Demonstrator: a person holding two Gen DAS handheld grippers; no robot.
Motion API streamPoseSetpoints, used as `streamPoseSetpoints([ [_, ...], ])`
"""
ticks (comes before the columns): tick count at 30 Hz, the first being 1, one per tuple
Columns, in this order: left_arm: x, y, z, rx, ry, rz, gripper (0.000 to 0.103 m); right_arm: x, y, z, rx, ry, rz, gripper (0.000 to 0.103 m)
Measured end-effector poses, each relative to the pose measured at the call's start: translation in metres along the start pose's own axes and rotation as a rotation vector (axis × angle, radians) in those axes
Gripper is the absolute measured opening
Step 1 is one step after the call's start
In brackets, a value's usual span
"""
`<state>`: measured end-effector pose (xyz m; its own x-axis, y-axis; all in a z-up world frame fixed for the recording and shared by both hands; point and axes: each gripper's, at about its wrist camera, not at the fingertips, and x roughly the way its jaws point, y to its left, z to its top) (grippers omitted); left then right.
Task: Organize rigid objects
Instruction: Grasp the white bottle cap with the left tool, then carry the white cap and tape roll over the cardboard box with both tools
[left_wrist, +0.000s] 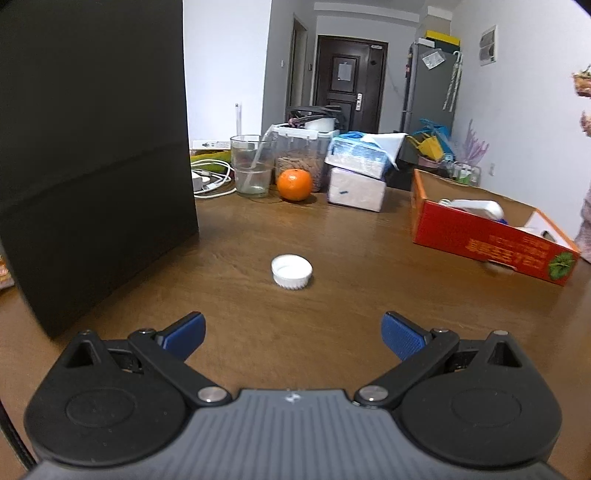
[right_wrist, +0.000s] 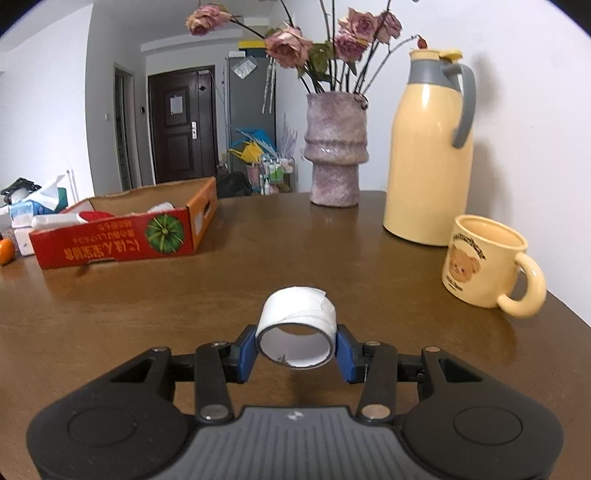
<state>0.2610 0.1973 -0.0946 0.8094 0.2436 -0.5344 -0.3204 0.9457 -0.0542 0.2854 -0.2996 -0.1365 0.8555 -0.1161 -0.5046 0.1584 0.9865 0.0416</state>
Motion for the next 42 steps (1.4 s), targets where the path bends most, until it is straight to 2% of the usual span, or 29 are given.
streamPoseSetpoints([
  [5, 0.032, 0.0, 0.013, -0.002, 0.035, 0.036, 0.103, 0.007, 0.014, 0.007, -0.003, -0.018, 0.019, 0.043],
  [13, 0.073, -0.012, 0.023, 0.09, 0.028, 0.091, 0.103, 0.024, 0.035, 0.017, 0.0, -0.034, 0.04, 0.043],
  [19, 0.104, -0.02, 0.028, 0.112, 0.069, 0.073, 0.103, 0.043, 0.043, 0.023, 0.021, -0.04, 0.042, 0.043],
  [25, 0.122, -0.017, 0.033, 0.086, 0.108, 0.05, 0.101, 0.052, 0.046, 0.024, 0.043, -0.048, 0.032, 0.043],
  [31, 0.133, -0.008, 0.037, 0.035, 0.139, 0.031, 0.085, 0.054, 0.042, 0.022, 0.06, -0.051, 0.026, 0.043],
  [32, 0.134, -0.007, 0.038, 0.034, 0.146, 0.031, 0.076, 0.053, 0.043, 0.021, 0.059, -0.051, 0.026, 0.043],
  [33, 0.136, -0.007, 0.038, 0.035, 0.157, 0.03, 0.061, 0.054, 0.043, 0.021, 0.057, -0.051, 0.026, 0.043],
  [34, 0.137, -0.008, 0.037, 0.043, 0.158, 0.035, 0.06, 0.054, 0.043, 0.021, 0.055, -0.051, 0.026, 0.043],
  [35, 0.136, -0.009, 0.037, 0.05, 0.154, 0.04, 0.047, 0.054, 0.043, 0.021, 0.055, -0.052, 0.026, 0.043],
  [36, 0.135, -0.009, 0.037, 0.051, 0.152, 0.028, 0.041, 0.054, 0.043, 0.021, 0.056, -0.052, 0.027, 0.043],
  [42, 0.133, -0.005, 0.038, 0.029, 0.147, 0.01, 0.041, 0.054, 0.044, 0.019, 0.05, -0.046, 0.032, 0.043],
])
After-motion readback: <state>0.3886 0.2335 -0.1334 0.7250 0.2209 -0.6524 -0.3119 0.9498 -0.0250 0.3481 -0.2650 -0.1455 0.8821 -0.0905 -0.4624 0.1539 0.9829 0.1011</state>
